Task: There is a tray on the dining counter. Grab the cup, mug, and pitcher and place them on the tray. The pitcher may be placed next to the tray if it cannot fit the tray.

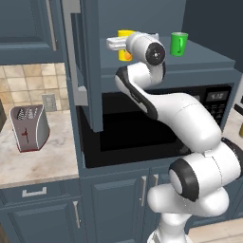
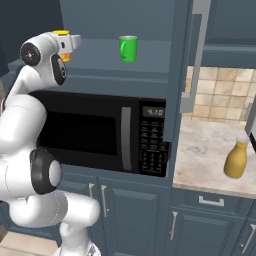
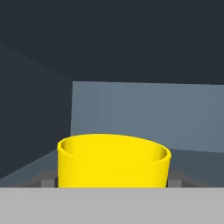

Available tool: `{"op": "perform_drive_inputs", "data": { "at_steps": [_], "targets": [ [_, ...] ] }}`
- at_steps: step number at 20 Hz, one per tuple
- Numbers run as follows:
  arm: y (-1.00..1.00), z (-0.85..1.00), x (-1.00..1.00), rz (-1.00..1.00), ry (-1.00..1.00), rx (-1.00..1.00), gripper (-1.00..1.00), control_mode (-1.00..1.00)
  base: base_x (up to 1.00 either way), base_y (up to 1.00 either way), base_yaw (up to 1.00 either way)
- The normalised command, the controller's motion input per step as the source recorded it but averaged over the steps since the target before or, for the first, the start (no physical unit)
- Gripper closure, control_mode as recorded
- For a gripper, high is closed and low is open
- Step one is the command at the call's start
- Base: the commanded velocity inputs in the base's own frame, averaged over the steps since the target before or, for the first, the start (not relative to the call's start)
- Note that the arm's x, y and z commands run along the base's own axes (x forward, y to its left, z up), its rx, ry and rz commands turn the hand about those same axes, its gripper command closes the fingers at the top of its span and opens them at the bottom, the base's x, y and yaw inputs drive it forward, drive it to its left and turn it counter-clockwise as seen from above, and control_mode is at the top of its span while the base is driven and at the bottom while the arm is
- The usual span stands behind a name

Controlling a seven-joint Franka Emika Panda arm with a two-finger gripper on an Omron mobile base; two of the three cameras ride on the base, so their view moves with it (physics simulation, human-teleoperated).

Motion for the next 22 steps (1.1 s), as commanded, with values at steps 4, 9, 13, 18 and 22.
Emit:
{"op": "perform_drive_inputs", "data": {
  "at_steps": [4,9,13,18,22],
  "targets": [
    [-0.01,0.0,-0.33,0.0,-0.01,0.0,1.0,-1.0,0.0,0.0,0.0],
    [0.0,0.0,-0.2,0.0,0.0,0.0,1.0,-1.0,0.0,0.0,0.0],
    [0.0,0.0,-0.21,0.0,0.0,0.0,1.0,-1.0,0.0,0.0,0.0],
    [-0.02,0.0,-0.3,0.0,0.0,0.0,1.0,-1.0,0.0,0.0,0.0],
    [-0.14,0.0,-0.39,0.0,0.0,0.0,1.0,-1.0,0.0,0.0,0.0]
  ]
}}
